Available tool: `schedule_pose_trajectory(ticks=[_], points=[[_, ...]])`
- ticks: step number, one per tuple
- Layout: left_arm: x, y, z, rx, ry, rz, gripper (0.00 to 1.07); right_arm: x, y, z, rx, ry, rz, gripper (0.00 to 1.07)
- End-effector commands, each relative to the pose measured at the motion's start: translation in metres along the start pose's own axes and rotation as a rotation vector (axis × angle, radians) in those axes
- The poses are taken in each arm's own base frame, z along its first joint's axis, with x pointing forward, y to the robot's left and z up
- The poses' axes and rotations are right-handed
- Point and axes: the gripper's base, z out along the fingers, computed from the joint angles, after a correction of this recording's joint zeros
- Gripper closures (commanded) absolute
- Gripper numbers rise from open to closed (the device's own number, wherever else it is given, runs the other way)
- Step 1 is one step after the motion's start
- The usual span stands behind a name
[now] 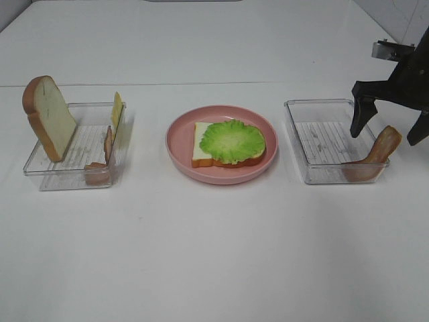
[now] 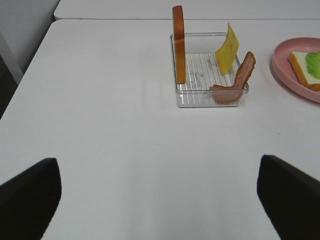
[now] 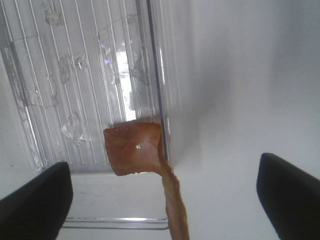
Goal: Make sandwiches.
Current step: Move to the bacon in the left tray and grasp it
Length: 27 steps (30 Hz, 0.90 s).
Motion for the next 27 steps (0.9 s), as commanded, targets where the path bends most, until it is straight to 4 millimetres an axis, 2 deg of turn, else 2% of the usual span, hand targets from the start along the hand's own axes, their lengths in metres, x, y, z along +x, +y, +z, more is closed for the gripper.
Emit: schedule_pose_trajectory(ticks=[1,5,7,8,13,27], points=[[0.0008,0.0,-0.0017,-0.006,-0.018,-0.002,0.07,0.0023,-0.001,0.005,-0.012,0.012,0.011,0.16],[0.0008,0.0,-0.0017,-0.006,-0.018,-0.002,0.07,0.0026,-0.0002,0.005,-0.021,0.015,0.016,0.21],[0.0008,0.0,-0.0017,-0.006,-0.018,-0.002,0.07,0.0027,0.0001,0.0049,-0.025,0.016,0.018,0.31],[0.0008,0.0,-0.0017,-0.006,-0.018,-0.002,0.07,0.0027,0.0001,0.0049,-0.025,0.016,0.018,0.31],[0.0008,0.0,-0.0017,-0.006,-0.018,-0.002,0.07,0.003,0.0002,0.0049,-0.025,0.019,0.018,0.49],[0.0008,0.0,-0.0017,-0.006,-0.018,-0.002,0.07,0.0044,-0.0003,0.005,-0.015,0.035,0.003,0.51]])
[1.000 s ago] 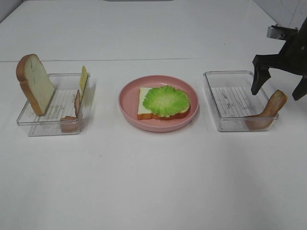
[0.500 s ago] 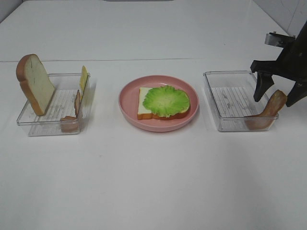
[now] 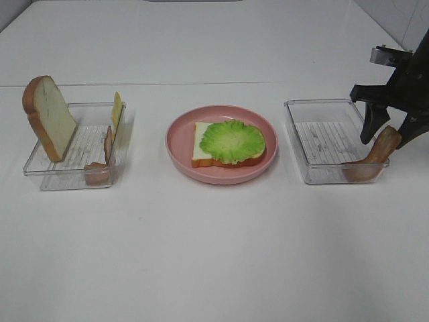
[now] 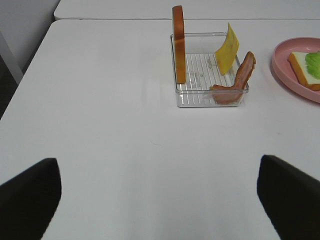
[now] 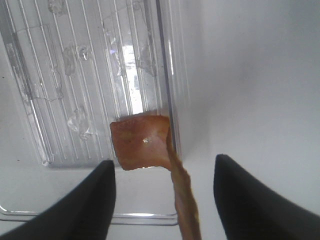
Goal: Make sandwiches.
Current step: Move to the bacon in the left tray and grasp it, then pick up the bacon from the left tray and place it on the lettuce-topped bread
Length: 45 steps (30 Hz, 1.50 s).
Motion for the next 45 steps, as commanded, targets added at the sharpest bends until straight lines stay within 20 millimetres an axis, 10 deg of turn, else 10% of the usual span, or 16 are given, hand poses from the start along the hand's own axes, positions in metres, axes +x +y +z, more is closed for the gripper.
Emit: schedule_pose_trajectory(ticks=[1,7,17,25,39,45], points=[[0.001,0.0,-0.002,-0.006,-0.018,-0.002,0.07,0.002,-0.003,0.002,0.014,0.02,-0.013,0.51],[0.001,0.0,-0.002,-0.006,-0.018,-0.002,0.07,0.003,-0.003,0.002,0.019,0.028,-0.015,0.61],[0.001,0.0,-0.002,-0.006,-0.018,-0.002,0.07,0.005,-0.007,0.001,0.064,0.046,-0.03,1.07],[0.001,0.0,-0.002,-0.006,-0.018,-0.002,0.07,0.006,-0.004,-0.007,0.039,0.034,-0.007,1.07],[0.001,0.0,-0.002,-0.006,-0.018,-0.002,0.07,0.034,0.029,-0.111,-0.171,-0.234,0.03,1.07],[0.001,0.0,-0.002,-0.006,-0.018,-0.002,0.07,0.042,0.077,-0.125,-0.272,-0.315,-0.054,1.07]])
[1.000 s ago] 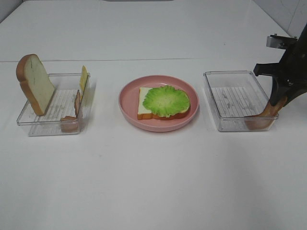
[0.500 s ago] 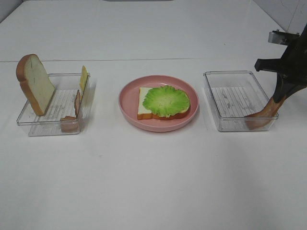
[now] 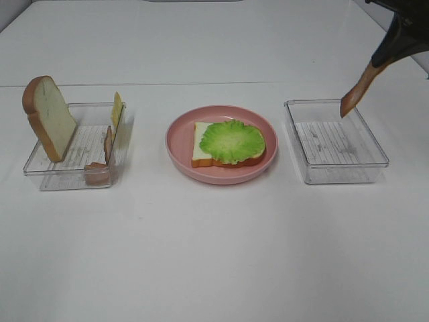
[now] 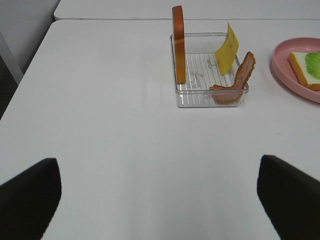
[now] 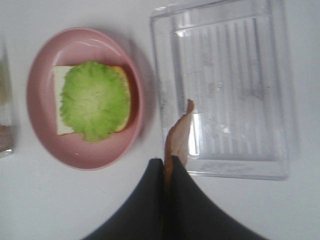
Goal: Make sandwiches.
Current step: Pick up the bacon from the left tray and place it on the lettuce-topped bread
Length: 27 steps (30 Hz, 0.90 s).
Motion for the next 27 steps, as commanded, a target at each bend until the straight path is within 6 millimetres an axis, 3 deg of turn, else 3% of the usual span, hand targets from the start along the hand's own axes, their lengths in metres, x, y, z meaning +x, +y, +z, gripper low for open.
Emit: schedule_pose_trajectory(ticks=[1,2,5,8,9,11,13,20,22,27], points=[[0.001,0.0,-0.002,-0.006,-0.018,-0.002,0.07,0.003,0.034,0.007,-0.072,-0.022,-0.047,1.07],[0.001,0.0,-0.002,-0.006,-0.018,-0.002,0.07,0.003,0.034,0.007,-0.072,-0.022,-0.047,1.07],[0.001,0.0,-0.002,-0.006,-0.018,-0.002,0.07,0.009,0.08,0.021,-0.153,-0.069,-0.12,1.07],[0.001,0.0,-0.002,-0.006,-0.018,-0.002,0.07,0.011,0.089,0.024,-0.167,-0.076,-0.135,1.07],[0.001,0.0,-0.002,-0.006,-0.018,-0.002,0.07,0.014,0.105,0.031,-0.199,-0.084,-0.152,1.07],[0.001,0.0,-0.002,-0.006,-0.018,-0.002,0.07,0.016,0.11,0.036,-0.207,-0.081,-0.16,1.07],[0.001,0.0,-0.002,-0.006,-0.018,-0.002,0.07,0.022,0.131,0.058,-0.259,-0.055,-0.194,1.07],[0.001,0.0,-0.002,-0.006,-0.018,-0.002,0.07,0.02,0.148,0.085,-0.299,-0.005,-0.225,1.07],[0.001,0.0,-0.002,-0.006,-0.018,-0.002,0.07,0.009,0.156,0.101,-0.339,0.022,-0.208,1.07],[0.001,0.0,-0.002,-0.006,-0.018,-0.002,0.07,0.0,0.159,0.118,-0.355,0.05,-0.201,1.07]])
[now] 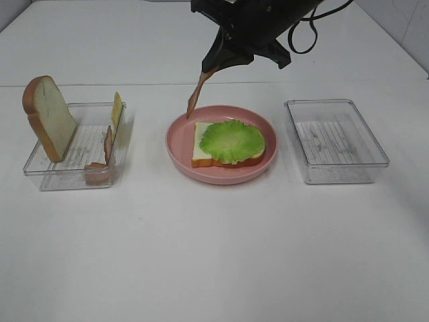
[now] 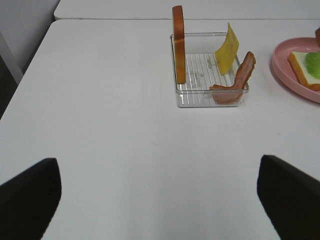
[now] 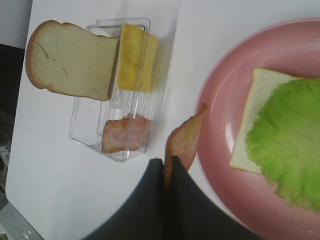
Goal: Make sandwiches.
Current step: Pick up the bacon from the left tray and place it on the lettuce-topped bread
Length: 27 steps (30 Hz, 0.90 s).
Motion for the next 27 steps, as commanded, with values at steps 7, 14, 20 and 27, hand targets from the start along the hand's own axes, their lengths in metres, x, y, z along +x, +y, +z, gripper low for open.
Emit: schedule_pose_trajectory(ticks=[7,14,20,27], points=[[0.001,0.0,-0.002,-0.006,-0.018,-0.002,0.07,-0.013,-0.013,0.044,-0.055,0.093,0.028,1.07],[0.001,0.0,-0.002,-0.006,-0.018,-0.002,0.07,-0.009,-0.019,0.062,-0.057,0.126,0.046,1.07],[0.001,0.0,-0.002,-0.006,-0.018,-0.002,0.07,-0.004,-0.029,0.081,-0.053,0.158,0.056,1.07],[0.001,0.0,-0.002,-0.006,-0.018,-0.002,0.07,-0.002,-0.043,0.078,0.086,0.194,-0.025,1.07]])
